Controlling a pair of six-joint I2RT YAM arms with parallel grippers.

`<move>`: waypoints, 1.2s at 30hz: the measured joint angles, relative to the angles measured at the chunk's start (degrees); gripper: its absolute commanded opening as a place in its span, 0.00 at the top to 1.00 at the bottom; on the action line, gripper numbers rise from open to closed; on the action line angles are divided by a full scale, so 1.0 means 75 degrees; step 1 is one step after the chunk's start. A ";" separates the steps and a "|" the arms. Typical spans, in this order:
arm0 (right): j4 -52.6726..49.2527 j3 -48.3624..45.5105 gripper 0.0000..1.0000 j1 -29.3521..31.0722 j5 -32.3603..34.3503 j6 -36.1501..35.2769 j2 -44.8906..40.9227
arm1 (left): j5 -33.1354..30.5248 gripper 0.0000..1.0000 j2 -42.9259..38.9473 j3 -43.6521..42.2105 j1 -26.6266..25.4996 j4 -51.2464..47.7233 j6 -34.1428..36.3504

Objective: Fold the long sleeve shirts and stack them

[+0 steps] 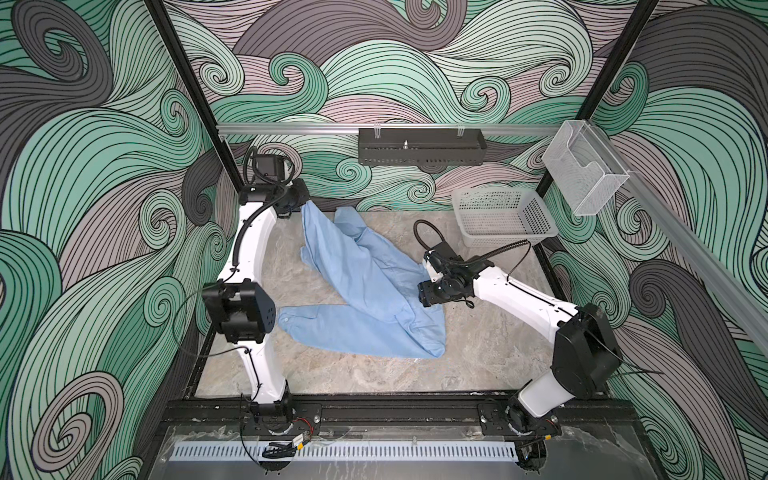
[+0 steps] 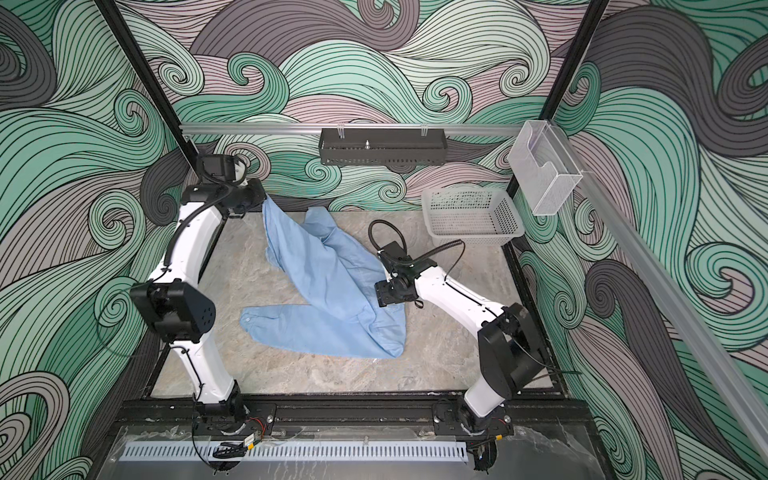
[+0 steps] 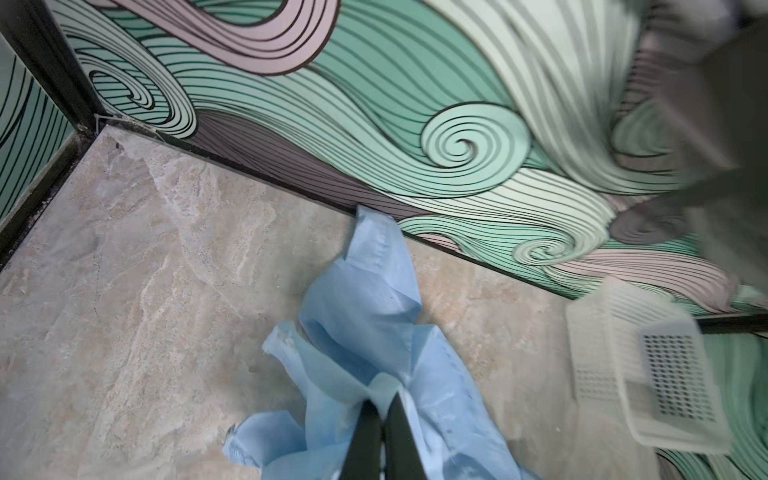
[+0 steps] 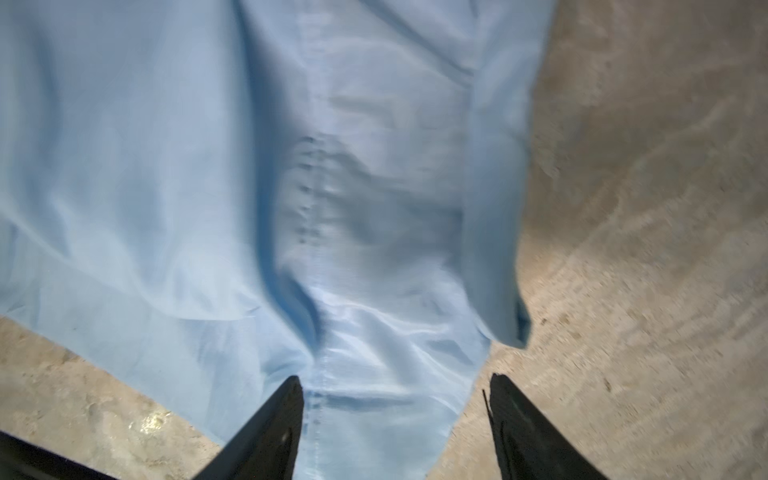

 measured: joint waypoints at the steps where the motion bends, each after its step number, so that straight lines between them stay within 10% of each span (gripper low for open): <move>1: 0.0423 -0.0137 0.28 0.0318 0.0003 -0.0213 -0.0087 | 0.0111 1.00 -0.0455 -0.0067 -0.0032 -0.0035 -0.0038; 7: 0.2576 -0.0673 0.23 0.2098 -0.0169 -0.1498 -0.0411 | 0.0589 1.00 -0.2296 -0.0050 -0.0367 -0.0061 -0.0332; 16: 0.4345 0.0481 0.06 0.2751 0.0670 -0.1947 0.1530 | 0.0801 1.00 -0.2512 -0.0484 -0.0632 -0.0504 -0.0839; 21: 0.4774 0.1177 0.14 0.2940 0.0979 -0.1897 0.2605 | 0.0799 1.00 -0.2532 -0.0519 -0.0632 -0.0688 -0.0950; 36: 0.3252 0.0198 0.09 0.1276 0.0615 -0.0624 0.0889 | 0.0003 1.00 -0.2492 -0.0854 -0.0396 -0.0965 -0.0536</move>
